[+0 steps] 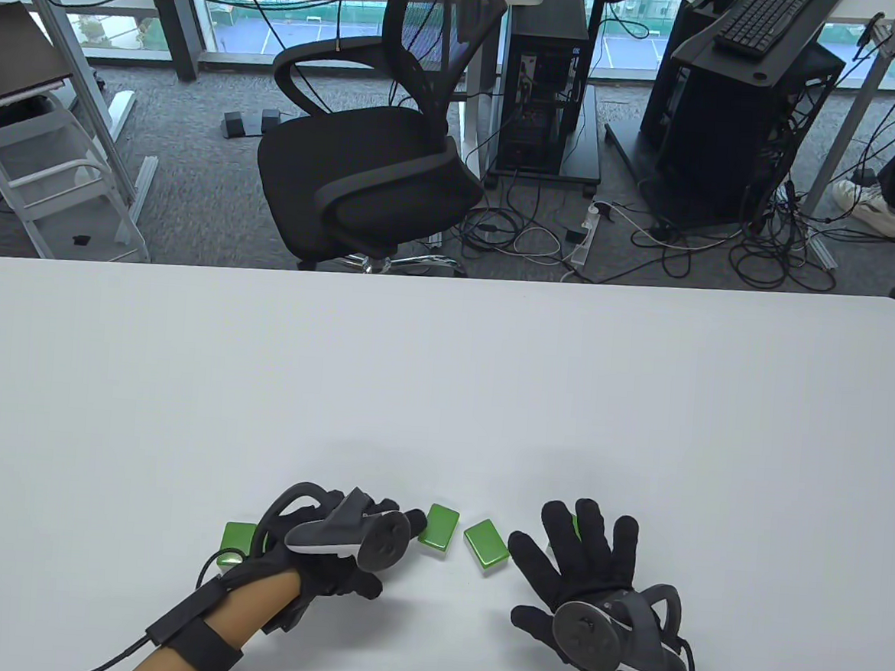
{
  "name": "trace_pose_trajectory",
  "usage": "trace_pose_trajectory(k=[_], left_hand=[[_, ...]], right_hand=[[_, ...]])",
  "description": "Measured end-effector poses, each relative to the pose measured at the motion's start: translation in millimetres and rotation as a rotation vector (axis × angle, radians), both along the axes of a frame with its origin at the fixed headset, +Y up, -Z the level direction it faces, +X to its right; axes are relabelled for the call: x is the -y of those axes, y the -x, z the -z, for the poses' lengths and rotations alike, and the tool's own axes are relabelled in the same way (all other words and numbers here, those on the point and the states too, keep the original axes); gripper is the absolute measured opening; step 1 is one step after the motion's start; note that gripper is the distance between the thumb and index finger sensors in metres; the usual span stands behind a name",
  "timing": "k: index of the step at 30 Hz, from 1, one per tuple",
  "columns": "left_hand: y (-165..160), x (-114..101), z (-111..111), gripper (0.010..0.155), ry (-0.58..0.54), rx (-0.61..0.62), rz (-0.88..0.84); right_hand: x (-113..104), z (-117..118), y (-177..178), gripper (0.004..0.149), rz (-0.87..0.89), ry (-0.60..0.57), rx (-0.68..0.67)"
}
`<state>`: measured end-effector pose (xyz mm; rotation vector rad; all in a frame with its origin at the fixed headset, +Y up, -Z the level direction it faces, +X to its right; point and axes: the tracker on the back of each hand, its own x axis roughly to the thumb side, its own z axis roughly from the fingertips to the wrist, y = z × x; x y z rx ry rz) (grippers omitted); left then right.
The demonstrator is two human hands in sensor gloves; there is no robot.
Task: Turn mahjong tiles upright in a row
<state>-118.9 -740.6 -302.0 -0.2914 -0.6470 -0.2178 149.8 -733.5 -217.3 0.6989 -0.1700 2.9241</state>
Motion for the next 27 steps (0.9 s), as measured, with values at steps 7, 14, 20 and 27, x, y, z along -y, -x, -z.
trace_pose_trajectory(k=[7, 14, 20, 27], left_hand=[[-44, -1, 13, 0.094, -0.095, 0.037, 0.006], [-71, 19, 26, 0.092, -0.031, 0.052, 0.076], [-75, 23, 27, 0.089, -0.026, 0.061, 0.078], [-65, 18, 19, 0.089, -0.063, 0.056, 0.051]], right_hand=[[-1, 0, 1, 0.086, 0.004, -0.008, -0.006], [-1, 0, 1, 0.086, 0.011, -0.015, -0.012], [-1, 0, 1, 0.086, 0.019, -0.013, -0.012], [-1, 0, 1, 0.086, 0.016, -0.014, -0.015]])
